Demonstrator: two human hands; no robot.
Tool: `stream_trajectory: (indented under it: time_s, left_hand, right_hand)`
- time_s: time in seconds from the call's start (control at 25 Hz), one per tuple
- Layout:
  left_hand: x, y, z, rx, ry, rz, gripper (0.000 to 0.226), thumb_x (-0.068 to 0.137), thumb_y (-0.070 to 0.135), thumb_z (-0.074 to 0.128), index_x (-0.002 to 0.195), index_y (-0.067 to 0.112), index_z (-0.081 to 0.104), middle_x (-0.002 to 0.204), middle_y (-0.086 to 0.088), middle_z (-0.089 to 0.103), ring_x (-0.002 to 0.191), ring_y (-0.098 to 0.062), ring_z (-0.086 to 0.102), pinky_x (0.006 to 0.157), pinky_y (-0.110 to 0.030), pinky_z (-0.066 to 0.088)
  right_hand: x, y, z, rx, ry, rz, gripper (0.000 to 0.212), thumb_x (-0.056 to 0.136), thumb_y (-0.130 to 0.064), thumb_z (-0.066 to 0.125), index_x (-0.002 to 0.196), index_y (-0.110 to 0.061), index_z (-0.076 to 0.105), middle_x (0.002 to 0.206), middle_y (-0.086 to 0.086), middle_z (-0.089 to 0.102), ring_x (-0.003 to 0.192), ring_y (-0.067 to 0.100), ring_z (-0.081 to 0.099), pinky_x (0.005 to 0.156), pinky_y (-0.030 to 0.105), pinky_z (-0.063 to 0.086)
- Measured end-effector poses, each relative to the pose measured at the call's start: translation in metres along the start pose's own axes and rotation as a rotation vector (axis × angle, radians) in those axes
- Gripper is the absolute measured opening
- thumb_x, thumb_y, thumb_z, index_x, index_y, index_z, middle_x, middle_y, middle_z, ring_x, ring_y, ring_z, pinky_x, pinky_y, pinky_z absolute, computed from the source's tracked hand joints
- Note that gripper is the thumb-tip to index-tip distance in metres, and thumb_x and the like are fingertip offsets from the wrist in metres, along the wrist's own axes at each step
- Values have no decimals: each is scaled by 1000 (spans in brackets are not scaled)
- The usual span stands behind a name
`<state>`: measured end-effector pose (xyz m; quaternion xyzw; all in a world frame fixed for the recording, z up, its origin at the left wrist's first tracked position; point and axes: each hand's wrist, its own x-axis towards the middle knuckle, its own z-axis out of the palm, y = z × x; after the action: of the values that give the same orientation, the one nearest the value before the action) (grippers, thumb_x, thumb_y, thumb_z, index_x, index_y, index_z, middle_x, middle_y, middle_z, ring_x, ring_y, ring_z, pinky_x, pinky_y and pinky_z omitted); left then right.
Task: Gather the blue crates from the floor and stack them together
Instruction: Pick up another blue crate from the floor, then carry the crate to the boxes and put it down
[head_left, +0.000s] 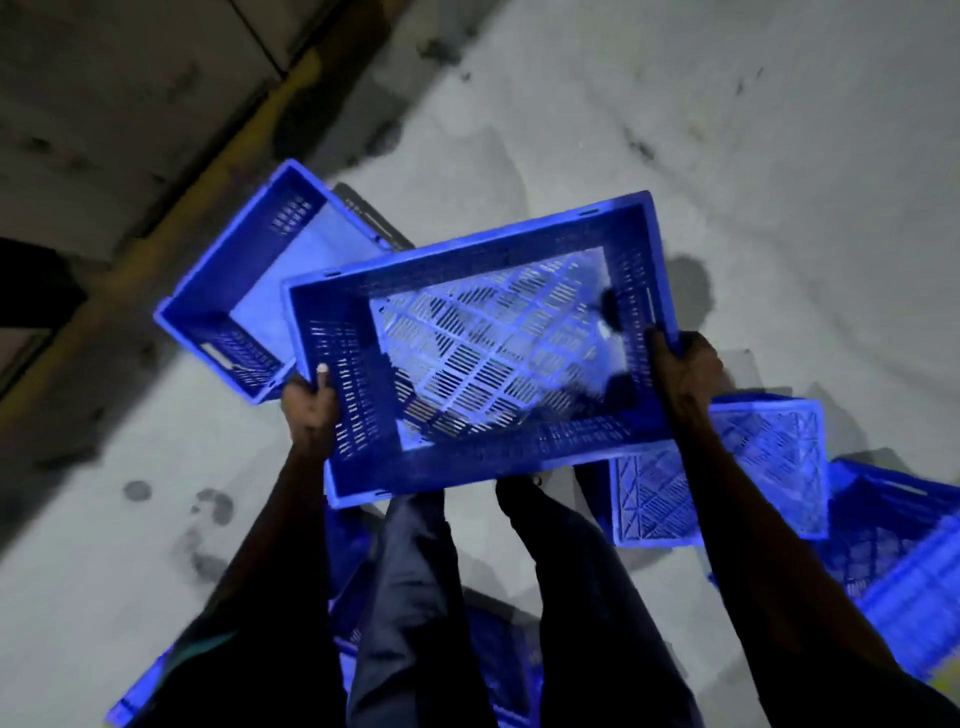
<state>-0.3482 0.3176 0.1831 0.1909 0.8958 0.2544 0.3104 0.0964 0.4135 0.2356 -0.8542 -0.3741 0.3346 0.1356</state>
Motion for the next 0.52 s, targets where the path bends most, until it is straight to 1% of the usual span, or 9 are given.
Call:
stream_trajectory:
  time_s: [0.04, 0.12, 0.16, 0.24, 0.28, 0.36, 0.44, 0.48, 0.52]
  left_hand:
    - [-16, 7, -19, 1, 48, -1, 44, 94, 43, 57, 72, 7, 44, 72, -21, 52, 68, -28, 53, 66, -45, 47]
    - [-36, 12, -47, -96, 85, -36, 40, 94, 42, 57, 78, 6, 50, 76, -29, 56, 71, -36, 58, 69, -48, 49]
    - [-43, 11, -63, -120, 121, -50, 36, 95, 39, 58, 79, 7, 51, 76, -27, 58, 71, -35, 57, 71, -45, 48]
    - [-51, 2, -93, -134, 205, -124, 36, 97, 35, 57, 72, 12, 44, 71, -13, 51, 70, -25, 47, 69, -41, 42]
    - [-50, -5, -106, -164, 223, -171, 40, 97, 36, 57, 68, 14, 39, 71, -9, 48, 70, -22, 44, 67, -39, 39]
    - [-49, -18, -130, -159, 259, -240, 43, 96, 40, 57, 67, 16, 36, 73, -13, 48, 69, -27, 45, 68, -41, 41]
    - [-43, -36, -146, -201, 277, -309, 41, 94, 42, 58, 72, 12, 42, 75, -20, 52, 72, -39, 53, 68, -41, 43]
    - [-37, -43, -157, -216, 288, -343, 39, 94, 42, 58, 76, 10, 46, 75, -19, 53, 75, -39, 56, 67, -39, 42]
    - [-31, -46, -169, -219, 297, -363, 38, 94, 42, 58, 79, 9, 49, 76, -15, 54, 76, -36, 58, 67, -37, 41]
  right_hand:
    - [-11, -12, -7, 1, -14, -28, 61, 84, -59, 56, 106, -4, 69, 101, 25, 70, 98, 38, 65, 80, 38, 46]
    - [-27, -36, -19, 18, -72, -98, 67, 78, -61, 52, 105, -2, 69, 100, 25, 70, 97, 37, 66, 74, 35, 42]
    - [-36, -51, -21, 27, -118, -132, 68, 75, -60, 51, 105, -2, 69, 99, 23, 71, 96, 35, 66, 71, 32, 39]
    - [-55, -82, -17, 35, -174, -177, 64, 74, -59, 54, 108, -7, 70, 100, 19, 72, 97, 32, 67, 72, 29, 40]
    - [-62, -97, -10, 42, -182, -193, 63, 74, -59, 54, 110, -9, 70, 101, 18, 73, 98, 32, 68, 76, 31, 44]
    - [-77, -124, 11, 5, -208, -220, 59, 76, -60, 53, 106, -12, 70, 97, 16, 73, 96, 33, 68, 80, 36, 48]
    - [-89, -149, 31, -75, -247, -232, 48, 82, -52, 56, 101, -10, 69, 96, 20, 71, 95, 36, 67, 79, 38, 48]
    - [-95, -165, 44, -132, -261, -234, 41, 86, -45, 57, 101, -8, 69, 99, 23, 70, 97, 38, 66, 81, 40, 48]
    - [-102, -181, 57, -185, -274, -232, 37, 89, -39, 57, 101, -5, 68, 102, 25, 69, 100, 40, 65, 83, 42, 49]
